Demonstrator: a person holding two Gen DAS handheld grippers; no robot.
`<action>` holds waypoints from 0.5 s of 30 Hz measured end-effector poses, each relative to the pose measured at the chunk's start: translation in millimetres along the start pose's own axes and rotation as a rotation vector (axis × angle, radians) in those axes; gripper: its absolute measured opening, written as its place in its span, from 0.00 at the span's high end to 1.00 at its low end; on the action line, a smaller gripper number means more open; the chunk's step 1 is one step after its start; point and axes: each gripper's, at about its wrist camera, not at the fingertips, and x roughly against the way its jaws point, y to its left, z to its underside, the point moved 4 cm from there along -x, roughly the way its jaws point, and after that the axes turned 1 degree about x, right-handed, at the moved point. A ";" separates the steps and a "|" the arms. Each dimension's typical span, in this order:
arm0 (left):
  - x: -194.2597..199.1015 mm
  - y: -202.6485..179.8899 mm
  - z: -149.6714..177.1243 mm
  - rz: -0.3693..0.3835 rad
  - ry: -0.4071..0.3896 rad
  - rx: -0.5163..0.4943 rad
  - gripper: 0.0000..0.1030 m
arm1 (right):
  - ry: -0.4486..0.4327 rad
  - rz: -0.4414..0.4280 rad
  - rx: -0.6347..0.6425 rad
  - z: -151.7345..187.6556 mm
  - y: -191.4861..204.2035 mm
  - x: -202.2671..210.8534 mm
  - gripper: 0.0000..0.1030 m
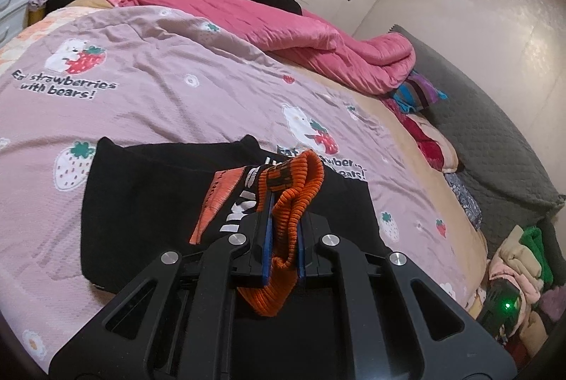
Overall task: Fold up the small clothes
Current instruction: 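Fold the held sleeve across the body with the left tool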
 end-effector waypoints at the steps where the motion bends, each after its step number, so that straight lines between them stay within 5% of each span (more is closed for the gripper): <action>1: -2.8 -1.7 0.5 0.003 0.005 -0.002 0.96 | 0.000 0.000 -0.005 0.4 -2.0 -0.1 0.04; 15: -53.0 -26.1 17.3 0.045 0.122 -0.043 0.96 | 0.010 -0.010 -0.029 2.6 -13.3 -9.4 0.04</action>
